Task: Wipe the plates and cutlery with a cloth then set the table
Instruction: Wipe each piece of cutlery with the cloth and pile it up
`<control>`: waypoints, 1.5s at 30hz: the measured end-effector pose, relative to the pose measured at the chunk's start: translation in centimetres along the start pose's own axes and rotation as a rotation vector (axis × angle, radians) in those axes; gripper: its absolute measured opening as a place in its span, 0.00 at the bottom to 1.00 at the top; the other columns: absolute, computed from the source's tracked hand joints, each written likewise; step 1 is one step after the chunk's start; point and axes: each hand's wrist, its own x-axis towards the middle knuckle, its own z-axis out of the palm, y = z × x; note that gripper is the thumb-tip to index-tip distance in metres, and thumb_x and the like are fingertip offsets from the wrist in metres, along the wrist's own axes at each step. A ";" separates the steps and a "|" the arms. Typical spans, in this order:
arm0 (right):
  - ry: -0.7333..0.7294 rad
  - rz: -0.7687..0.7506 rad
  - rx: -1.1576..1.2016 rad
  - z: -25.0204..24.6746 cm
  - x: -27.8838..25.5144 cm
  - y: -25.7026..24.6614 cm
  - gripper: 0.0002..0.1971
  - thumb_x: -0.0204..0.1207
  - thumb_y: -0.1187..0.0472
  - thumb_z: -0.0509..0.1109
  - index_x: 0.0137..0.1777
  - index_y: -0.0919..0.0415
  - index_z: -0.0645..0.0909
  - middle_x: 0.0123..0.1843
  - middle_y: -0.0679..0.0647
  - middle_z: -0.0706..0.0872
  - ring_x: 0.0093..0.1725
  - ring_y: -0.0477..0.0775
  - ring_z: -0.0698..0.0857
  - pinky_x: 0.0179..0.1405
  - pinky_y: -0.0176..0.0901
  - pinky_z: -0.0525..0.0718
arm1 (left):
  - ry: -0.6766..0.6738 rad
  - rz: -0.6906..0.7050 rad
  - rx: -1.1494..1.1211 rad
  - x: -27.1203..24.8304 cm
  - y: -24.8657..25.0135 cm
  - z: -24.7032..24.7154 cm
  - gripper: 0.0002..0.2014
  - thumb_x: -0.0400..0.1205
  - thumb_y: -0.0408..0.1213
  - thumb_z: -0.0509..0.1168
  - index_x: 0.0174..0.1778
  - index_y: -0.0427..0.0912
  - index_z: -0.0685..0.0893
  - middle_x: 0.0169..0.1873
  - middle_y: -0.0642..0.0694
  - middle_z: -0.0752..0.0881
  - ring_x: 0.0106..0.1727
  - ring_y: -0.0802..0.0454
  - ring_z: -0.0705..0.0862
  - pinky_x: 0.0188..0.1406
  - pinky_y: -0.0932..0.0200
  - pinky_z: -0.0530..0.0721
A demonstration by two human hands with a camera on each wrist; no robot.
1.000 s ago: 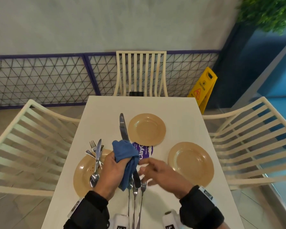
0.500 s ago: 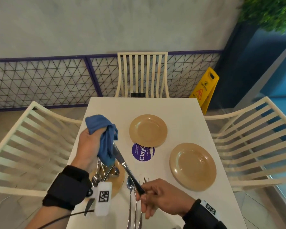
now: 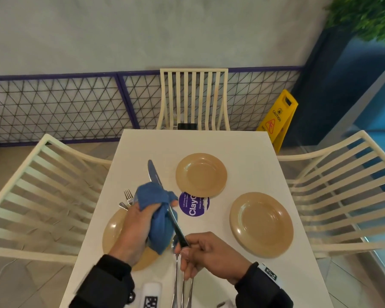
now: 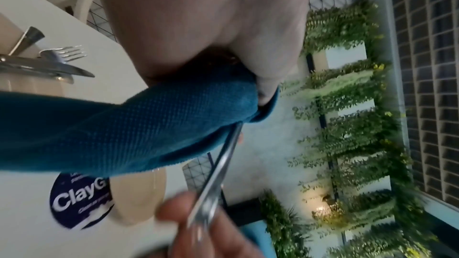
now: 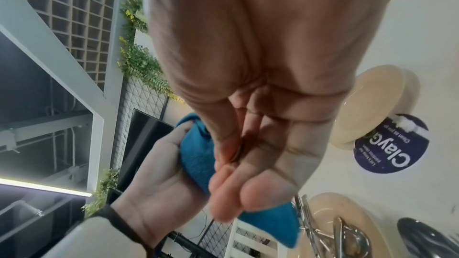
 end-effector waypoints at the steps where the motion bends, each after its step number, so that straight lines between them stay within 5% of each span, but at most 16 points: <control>1: 0.010 0.004 -0.007 0.2 0.6 0.1 0.09 0.86 0.65 0.63 0.60 0.66 0.83 0.42 0.59 0.88 0.37 0.55 0.89 0.41 0.42 0.87 | 0.036 0.014 0.044 0.0 -0.5 0.4 0.12 0.88 0.36 0.60 0.53 0.37 0.88 0.46 0.45 0.94 0.48 0.50 0.92 0.53 0.47 0.86; 5: 0.038 0.040 -0.188 -0.6 1.5 -0.4 0.11 0.84 0.62 0.67 0.63 0.62 0.84 0.47 0.59 0.92 0.43 0.58 0.91 0.49 0.49 0.89 | 0.087 0.037 0.114 -0.2 -1.3 0.2 0.09 0.86 0.36 0.65 0.56 0.39 0.89 0.47 0.41 0.93 0.49 0.41 0.92 0.52 0.43 0.88; 8: 0.187 0.008 -0.174 -2.9 1.1 -2.5 0.10 0.85 0.57 0.68 0.63 0.53 0.85 0.53 0.54 0.92 0.52 0.57 0.91 0.53 0.48 0.90 | 0.041 0.021 0.190 -0.3 -1.2 -0.4 0.07 0.86 0.37 0.66 0.54 0.41 0.88 0.45 0.42 0.93 0.49 0.44 0.91 0.53 0.46 0.89; 10: 0.296 -0.069 -0.144 -3.7 1.6 -4.1 0.12 0.85 0.49 0.66 0.63 0.49 0.85 0.55 0.51 0.90 0.53 0.53 0.89 0.52 0.45 0.89 | -0.017 -0.002 0.242 -0.5 -1.0 0.2 0.07 0.86 0.36 0.65 0.51 0.39 0.86 0.39 0.40 0.91 0.41 0.44 0.90 0.45 0.48 0.88; 13: 0.382 -0.189 -0.177 -3.3 4.0 -5.2 0.15 0.86 0.53 0.66 0.55 0.65 0.86 0.48 0.62 0.88 0.44 0.53 0.84 0.46 0.47 0.85 | -0.149 0.048 0.401 -0.7 -1.2 1.9 0.06 0.86 0.40 0.65 0.51 0.42 0.85 0.36 0.43 0.90 0.36 0.45 0.86 0.39 0.54 0.85; 15: 0.460 -0.224 -0.075 -3.3 5.1 -5.4 0.14 0.86 0.60 0.67 0.50 0.73 0.86 0.41 0.60 0.87 0.41 0.52 0.82 0.43 0.45 0.81 | -0.170 0.068 0.438 -0.9 -1.6 2.7 0.07 0.85 0.42 0.66 0.53 0.45 0.86 0.40 0.44 0.92 0.40 0.48 0.90 0.40 0.58 0.87; 19: 0.615 -0.195 0.197 -5.4 4.7 -5.3 0.13 0.85 0.60 0.67 0.49 0.70 0.88 0.41 0.52 0.91 0.39 0.50 0.83 0.39 0.39 0.81 | -0.260 0.020 0.548 -1.5 -2.7 2.4 0.04 0.84 0.38 0.68 0.52 0.43 0.86 0.43 0.42 0.91 0.46 0.49 0.91 0.49 0.51 0.88; 22: 0.580 -0.173 0.242 -4.6 4.5 -4.3 0.11 0.86 0.61 0.67 0.45 0.64 0.88 0.40 0.60 0.89 0.38 0.57 0.78 0.40 0.45 0.80 | -0.279 0.014 0.605 -1.3 -2.8 2.0 0.06 0.82 0.40 0.68 0.47 0.42 0.86 0.40 0.39 0.90 0.43 0.44 0.89 0.49 0.44 0.88; 24: 0.567 -0.174 0.210 -4.2 4.5 -4.1 0.11 0.85 0.62 0.67 0.47 0.68 0.88 0.39 0.57 0.90 0.37 0.56 0.79 0.39 0.44 0.80 | -0.251 -0.005 0.582 -1.1 -2.6 2.4 0.08 0.80 0.43 0.68 0.45 0.41 0.86 0.38 0.37 0.88 0.38 0.42 0.88 0.45 0.42 0.88; 27: 0.653 -0.200 0.256 -6.5 3.8 -4.7 0.12 0.85 0.64 0.68 0.49 0.75 0.87 0.37 0.53 0.89 0.35 0.52 0.78 0.39 0.42 0.81 | -0.293 0.026 0.589 -1.5 -2.6 3.4 0.06 0.81 0.38 0.68 0.40 0.42 0.85 0.33 0.40 0.88 0.32 0.54 0.84 0.37 0.56 0.82; 30: 0.682 -0.205 0.352 -7.4 3.1 -4.6 0.11 0.85 0.62 0.67 0.49 0.68 0.89 0.35 0.56 0.85 0.35 0.51 0.79 0.39 0.41 0.83 | -0.336 0.048 0.680 -1.6 -2.2 3.8 0.10 0.80 0.34 0.69 0.32 0.47 0.83 0.24 0.55 0.84 0.27 0.66 0.78 0.31 0.69 0.75; 35: 0.639 -0.170 0.363 -5.1 3.2 -3.0 0.10 0.85 0.63 0.66 0.49 0.69 0.87 0.36 0.57 0.87 0.35 0.51 0.83 0.36 0.40 0.86 | -0.302 0.004 0.626 -1.0 -2.6 4.3 0.07 0.80 0.36 0.69 0.35 0.43 0.87 0.30 0.48 0.90 0.33 0.58 0.88 0.36 0.64 0.83; 39: 0.768 -0.184 0.420 -8.1 3.2 -3.2 0.10 0.85 0.64 0.67 0.48 0.70 0.86 0.32 0.53 0.87 0.32 0.49 0.83 0.35 0.39 0.86 | -0.411 -0.030 0.678 -1.6 -3.4 3.3 0.07 0.80 0.38 0.69 0.36 0.43 0.87 0.33 0.44 0.91 0.37 0.53 0.89 0.43 0.57 0.85; 43: 0.804 -0.167 0.473 -8.9 3.6 -1.5 0.10 0.86 0.62 0.66 0.51 0.67 0.87 0.34 0.54 0.88 0.33 0.46 0.85 0.40 0.40 0.88 | -0.377 -0.082 0.758 -0.4 -2.9 1.2 0.05 0.81 0.37 0.70 0.41 0.42 0.86 0.33 0.47 0.91 0.34 0.59 0.88 0.38 0.63 0.83; 45: 0.816 -0.150 0.527 -8.6 3.9 -0.1 0.11 0.87 0.62 0.65 0.51 0.66 0.87 0.34 0.53 0.88 0.34 0.46 0.85 0.40 0.41 0.88 | -0.365 -0.086 0.842 0.2 -2.7 0.1 0.04 0.81 0.41 0.71 0.44 0.44 0.86 0.37 0.45 0.91 0.39 0.56 0.89 0.42 0.58 0.84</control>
